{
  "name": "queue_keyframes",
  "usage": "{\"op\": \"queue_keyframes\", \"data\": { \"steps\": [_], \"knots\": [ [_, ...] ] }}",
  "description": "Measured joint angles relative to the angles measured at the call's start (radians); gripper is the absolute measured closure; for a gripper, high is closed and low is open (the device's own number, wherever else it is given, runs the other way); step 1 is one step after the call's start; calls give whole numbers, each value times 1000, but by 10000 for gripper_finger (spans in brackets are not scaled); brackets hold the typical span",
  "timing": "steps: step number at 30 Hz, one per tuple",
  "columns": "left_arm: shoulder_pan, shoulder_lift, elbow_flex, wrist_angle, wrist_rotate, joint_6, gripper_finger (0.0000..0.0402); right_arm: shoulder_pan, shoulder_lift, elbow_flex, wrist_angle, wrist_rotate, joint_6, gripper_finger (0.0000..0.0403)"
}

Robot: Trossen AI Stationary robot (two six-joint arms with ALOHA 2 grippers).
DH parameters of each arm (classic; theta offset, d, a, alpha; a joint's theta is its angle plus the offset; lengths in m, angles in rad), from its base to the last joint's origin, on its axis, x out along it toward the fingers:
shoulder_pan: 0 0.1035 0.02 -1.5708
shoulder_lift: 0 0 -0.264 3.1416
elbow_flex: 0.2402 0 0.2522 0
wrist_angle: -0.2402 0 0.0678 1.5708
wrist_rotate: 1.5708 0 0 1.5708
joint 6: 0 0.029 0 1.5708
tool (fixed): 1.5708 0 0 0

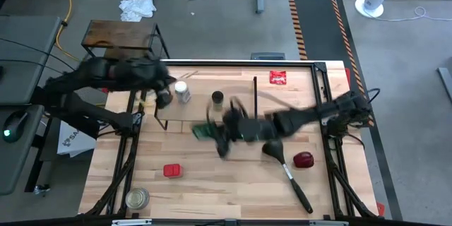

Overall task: Shelf spices
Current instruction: Put the black seasoning can on the shelf

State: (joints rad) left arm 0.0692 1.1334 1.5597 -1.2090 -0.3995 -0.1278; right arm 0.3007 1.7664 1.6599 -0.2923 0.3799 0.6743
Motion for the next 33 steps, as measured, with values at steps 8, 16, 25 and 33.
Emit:
{"op": "queue_keyframes", "data": {
  "steps": [8, 16, 25, 33],
  "knots": [
    [-66, -109, 0, -28, -164, -152, 401, -235, 114, 332, -120, -13, -50, 296],
    [-99, -61, 0, -25, -163, -158, 401, -367, 185, 493, -465, -28, -21, 296],
    [-127, -5, 0, -25, -150, -158, 401, -465, 185, 462, -788, -56, -69, 296],
    [-129, 6, 0, -22, -107, -179, 401, -491, 208, 459, -841, -216, -107, 296]
  ]
}}
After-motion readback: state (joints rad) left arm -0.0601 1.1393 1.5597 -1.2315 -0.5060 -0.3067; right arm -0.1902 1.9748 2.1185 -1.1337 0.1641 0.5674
